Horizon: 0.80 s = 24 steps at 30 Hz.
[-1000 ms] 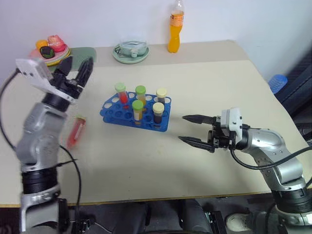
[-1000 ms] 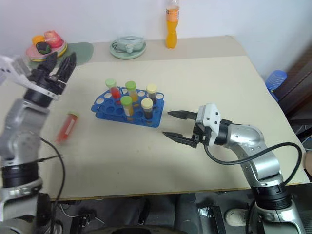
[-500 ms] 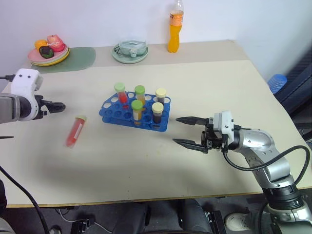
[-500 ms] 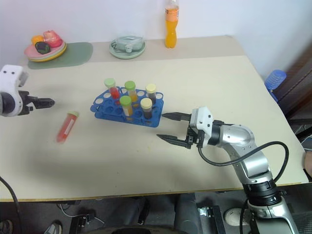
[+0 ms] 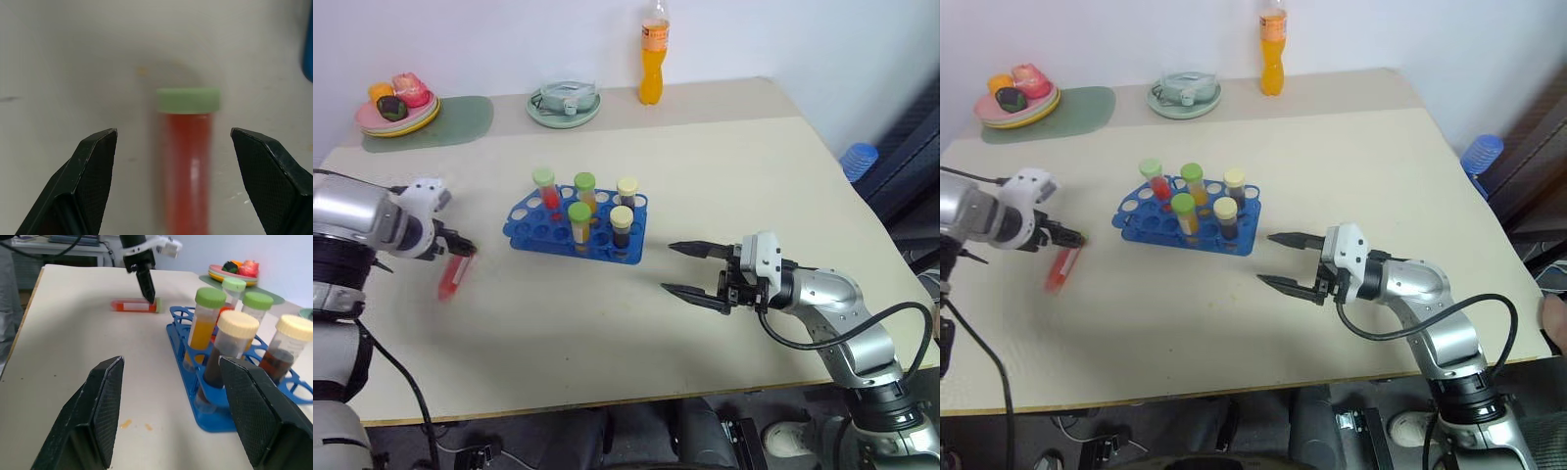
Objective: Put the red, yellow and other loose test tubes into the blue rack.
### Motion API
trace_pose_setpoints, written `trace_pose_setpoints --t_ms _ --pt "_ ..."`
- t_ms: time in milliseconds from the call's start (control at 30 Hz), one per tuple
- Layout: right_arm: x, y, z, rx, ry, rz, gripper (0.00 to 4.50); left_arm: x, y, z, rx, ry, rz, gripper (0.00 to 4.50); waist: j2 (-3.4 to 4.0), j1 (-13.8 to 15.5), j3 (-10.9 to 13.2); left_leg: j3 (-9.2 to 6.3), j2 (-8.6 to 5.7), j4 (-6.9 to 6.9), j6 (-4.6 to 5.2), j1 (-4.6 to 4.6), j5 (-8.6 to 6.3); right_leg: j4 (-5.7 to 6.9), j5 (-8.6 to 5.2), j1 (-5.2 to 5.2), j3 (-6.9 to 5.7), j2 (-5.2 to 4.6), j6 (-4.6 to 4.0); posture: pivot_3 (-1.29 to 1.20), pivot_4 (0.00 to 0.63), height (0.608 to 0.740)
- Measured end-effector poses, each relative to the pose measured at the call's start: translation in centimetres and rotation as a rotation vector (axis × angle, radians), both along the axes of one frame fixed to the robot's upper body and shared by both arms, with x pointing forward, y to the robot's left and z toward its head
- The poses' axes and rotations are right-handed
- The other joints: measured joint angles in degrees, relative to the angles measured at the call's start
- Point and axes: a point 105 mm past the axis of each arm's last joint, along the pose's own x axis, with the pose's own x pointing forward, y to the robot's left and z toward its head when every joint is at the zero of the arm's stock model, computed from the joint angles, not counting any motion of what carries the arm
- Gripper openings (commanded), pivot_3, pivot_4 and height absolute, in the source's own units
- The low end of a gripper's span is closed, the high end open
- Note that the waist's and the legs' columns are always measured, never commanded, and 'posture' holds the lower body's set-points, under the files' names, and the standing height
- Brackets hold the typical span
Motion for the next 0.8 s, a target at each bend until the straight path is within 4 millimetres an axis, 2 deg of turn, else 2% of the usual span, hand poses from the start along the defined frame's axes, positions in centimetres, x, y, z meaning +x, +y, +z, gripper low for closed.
trace_pose_setpoints --t_ms 33,133,267,300,500,600,700,800 --pt "-0.1 0.0 -0.1 0.000 0.002 -0.001 3.18 0.0 -0.2 -0.2 -0.003 0.007 -0.003 3.80 0.00 0.0 0.0 0.00 0.00 0.00 0.00 0.00 0.00 0.00 0.00 0.00 0.00 0.00 0.00 0.00 0.150 0.740" --pt "-0.2 -0.1 -0.3 0.000 0.012 -0.007 3.18 -0.2 -0.5 -1.3 0.009 0.041 -0.001 2.95 0.01 0.0 0.0 0.00 0.00 0.00 0.00 0.00 0.00 0.00 0.00 0.00 0.00 0.00 0.00 0.00 0.150 0.740" --pt "-0.3 -0.1 -0.4 -0.002 0.013 -0.008 3.18 -0.5 -1.3 -1.6 0.008 0.038 -0.022 0.95 0.01 0.0 0.0 0.01 0.01 0.03 0.00 0.03 0.00 0.03 0.00 0.03 0.00 0.00 0.00 0.00 0.150 0.740" --pt "-0.3 -0.1 -0.3 -0.002 0.012 -0.008 3.18 -0.6 -1.1 -1.6 0.006 0.036 -0.010 0.75 0.01 -0.1 0.0 0.02 0.02 0.03 0.00 0.03 0.00 0.04 0.00 0.02 0.00 0.00 0.00 0.00 0.150 0.740" --pt "-0.2 0.1 0.0 -0.006 0.004 -0.001 3.18 -1.7 -1.0 -1.6 -0.034 0.019 0.019 0.75 0.01 -0.6 0.0 0.01 0.03 0.03 -0.01 0.02 -0.01 0.04 0.00 0.01 0.00 -0.01 0.00 0.00 0.150 0.740" --pt "-0.1 0.2 0.3 -0.008 -0.008 0.006 3.18 -1.8 -2.3 -0.1 -0.130 -0.083 -0.036 0.75 -0.01 -0.8 0.0 -0.01 0.04 0.05 -0.02 -0.03 -0.01 0.04 0.00 -0.02 -0.01 -0.01 -0.01 0.00 0.150 0.740" --pt "0.1 0.3 0.5 -0.010 -0.014 0.013 3.18 -1.0 -3.7 3.3 -0.216 -0.338 -0.113 0.75 0.00 -0.7 0.0 -0.01 0.04 0.07 -0.02 -0.04 -0.02 -0.02 0.01 0.02 -0.02 -0.02 -0.02 0.00 0.150 0.740" --pt "0.3 0.2 0.5 -0.014 -0.010 0.019 3.18 -0.5 -6.2 7.0 -0.272 -0.760 -0.306 0.75 0.03 -0.6 0.0 0.07 0.09 0.07 -0.03 -0.02 -0.02 -0.09 0.08 0.03 -0.11 -0.09 -0.11 0.00 0.150 0.740"
